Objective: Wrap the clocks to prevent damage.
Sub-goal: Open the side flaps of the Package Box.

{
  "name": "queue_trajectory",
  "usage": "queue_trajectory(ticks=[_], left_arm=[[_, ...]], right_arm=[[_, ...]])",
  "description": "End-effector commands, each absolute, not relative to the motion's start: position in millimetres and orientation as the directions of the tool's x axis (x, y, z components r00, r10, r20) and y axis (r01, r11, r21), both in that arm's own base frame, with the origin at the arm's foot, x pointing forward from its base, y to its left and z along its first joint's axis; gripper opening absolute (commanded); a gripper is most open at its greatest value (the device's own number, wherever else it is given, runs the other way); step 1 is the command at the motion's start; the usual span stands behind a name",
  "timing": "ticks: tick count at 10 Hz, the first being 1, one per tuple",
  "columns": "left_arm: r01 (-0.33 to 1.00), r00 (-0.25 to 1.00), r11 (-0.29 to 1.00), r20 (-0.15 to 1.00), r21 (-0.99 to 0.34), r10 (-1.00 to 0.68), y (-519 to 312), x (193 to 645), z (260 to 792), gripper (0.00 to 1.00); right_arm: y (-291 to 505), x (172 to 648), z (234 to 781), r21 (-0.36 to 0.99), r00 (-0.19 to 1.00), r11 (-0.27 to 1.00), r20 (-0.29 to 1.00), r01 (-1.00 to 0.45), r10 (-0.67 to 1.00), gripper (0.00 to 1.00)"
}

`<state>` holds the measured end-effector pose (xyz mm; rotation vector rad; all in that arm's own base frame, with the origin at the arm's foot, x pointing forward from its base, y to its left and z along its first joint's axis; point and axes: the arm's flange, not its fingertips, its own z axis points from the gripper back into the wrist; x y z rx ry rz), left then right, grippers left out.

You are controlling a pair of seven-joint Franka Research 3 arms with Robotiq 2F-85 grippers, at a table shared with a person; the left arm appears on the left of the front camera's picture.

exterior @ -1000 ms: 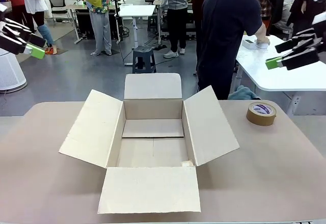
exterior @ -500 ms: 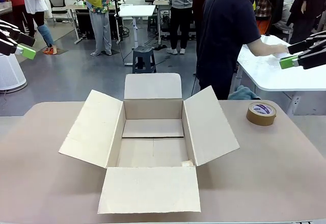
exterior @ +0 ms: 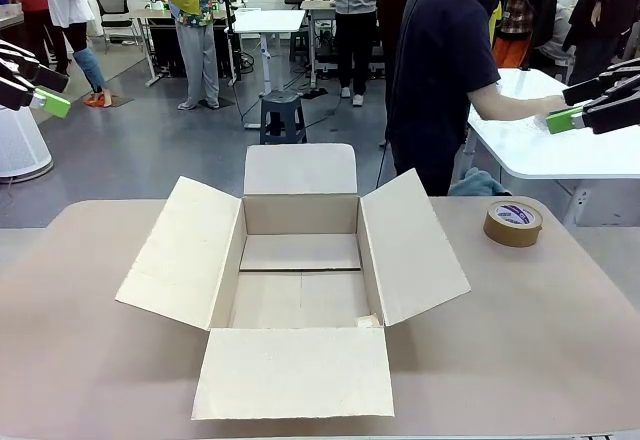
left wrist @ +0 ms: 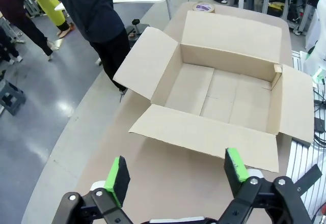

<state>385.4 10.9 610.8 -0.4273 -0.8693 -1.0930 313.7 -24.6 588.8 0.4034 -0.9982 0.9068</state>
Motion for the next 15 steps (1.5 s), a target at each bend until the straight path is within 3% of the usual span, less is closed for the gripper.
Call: queue_trajectory(ticks=[1,2,3,4,5,6,7,14,15], left_arm=[[0.906,0.166,0.406,0.783,0.118,-0.599,11,385,612,0.42],[0.906,0.168,0.406,0.778,0.119,-0.605,11,385,613,0.00],[0.908,0.166,0.402,0.776,0.120,-0.608,13,384,614,0.38],[0.908,0.165,0.402,0.777,0.121,-0.608,17,384,613,0.00],[0.910,0.164,0.398,0.778,0.119,-0.607,18,384,613,0.00],[0.913,0.162,0.390,0.777,0.115,-0.608,18,385,613,0.00],[0.915,0.164,0.387,0.775,0.111,-0.610,20,384,613,0.00],[0.909,0.224,0.414,0.773,0.055,-0.594,21,384,614,0.00],[0.892,0.311,0.453,0.752,-0.019,-0.582,11,384,622,0.00]], right_arm=[[-25,316,584,-0.112,0.225,0.569,0.844,-0.814,0.488,0.40],[-23,317,584,-0.109,0.230,0.569,0.840,-0.815,0.491,0.00],[-22,319,584,-0.108,0.233,0.567,0.837,-0.816,0.495,0.00],[-20,320,585,-0.096,0.240,0.563,0.836,-0.821,0.493,0.00],[-20,321,584,-0.099,0.242,0.560,0.831,-0.822,0.502,0.11],[-19,322,584,-0.092,0.251,0.559,0.826,-0.824,0.505,0.01],[-18,322,585,-0.092,0.254,0.557,0.821,-0.825,0.511,0.00],[-20,322,583,-0.116,0.257,0.564,0.803,-0.817,0.538,0.00],[-1,321,590,-0.035,0.374,0.638,0.785,-0.769,0.494,0.00]])
